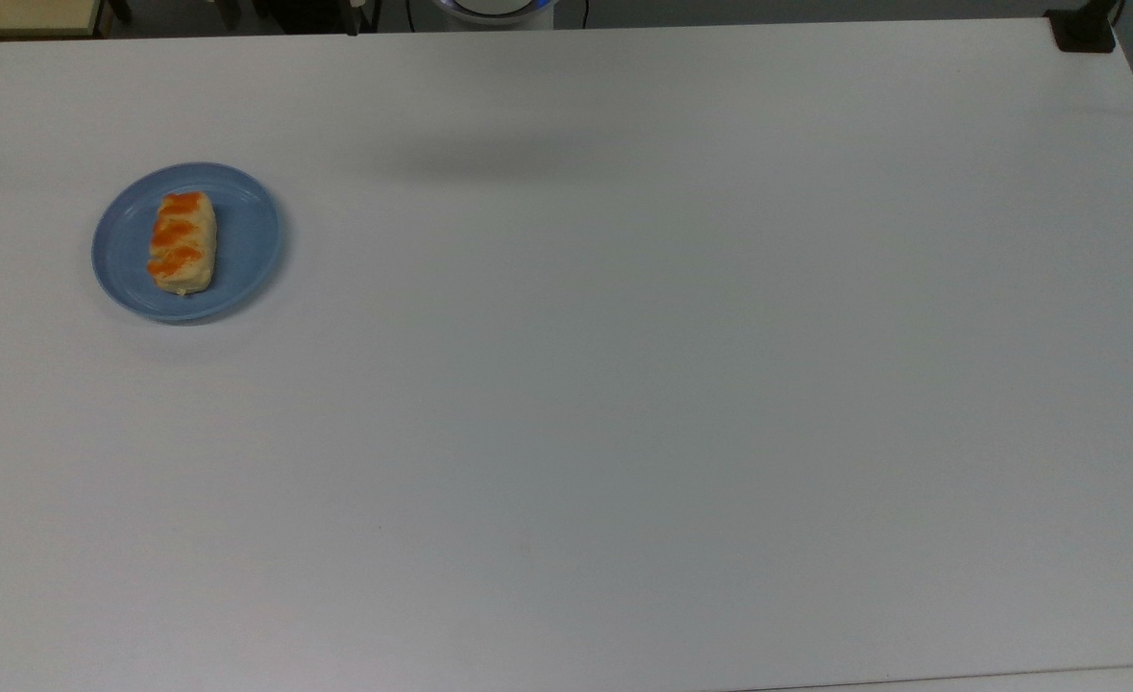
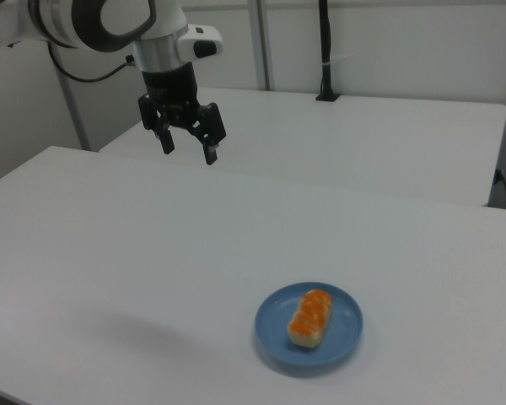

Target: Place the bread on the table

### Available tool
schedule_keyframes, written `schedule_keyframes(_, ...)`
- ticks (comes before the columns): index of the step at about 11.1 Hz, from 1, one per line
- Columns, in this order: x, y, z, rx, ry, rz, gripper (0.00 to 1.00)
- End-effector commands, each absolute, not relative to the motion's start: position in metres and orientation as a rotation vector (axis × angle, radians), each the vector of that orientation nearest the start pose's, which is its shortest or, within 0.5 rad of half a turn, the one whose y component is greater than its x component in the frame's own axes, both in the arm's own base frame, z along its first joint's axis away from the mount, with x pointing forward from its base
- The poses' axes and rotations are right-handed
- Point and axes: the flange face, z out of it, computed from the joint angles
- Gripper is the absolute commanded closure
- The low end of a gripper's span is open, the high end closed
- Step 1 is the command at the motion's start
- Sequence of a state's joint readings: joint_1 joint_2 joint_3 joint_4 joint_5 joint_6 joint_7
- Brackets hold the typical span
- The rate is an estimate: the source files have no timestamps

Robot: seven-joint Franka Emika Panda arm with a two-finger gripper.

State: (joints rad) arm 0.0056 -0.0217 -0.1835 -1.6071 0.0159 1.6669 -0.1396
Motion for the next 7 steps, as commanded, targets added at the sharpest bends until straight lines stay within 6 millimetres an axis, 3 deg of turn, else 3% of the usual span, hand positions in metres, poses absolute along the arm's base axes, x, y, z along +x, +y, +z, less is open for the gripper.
schedule_keyframes(1, 0.5449, -0.1050, 0.6279, -3.132, 0.047, -0.128, 0.00)
schedule_keyframes(7, 0.5445, -0.1058, 0.6257, -3.132, 0.009, -0.114, 0.00)
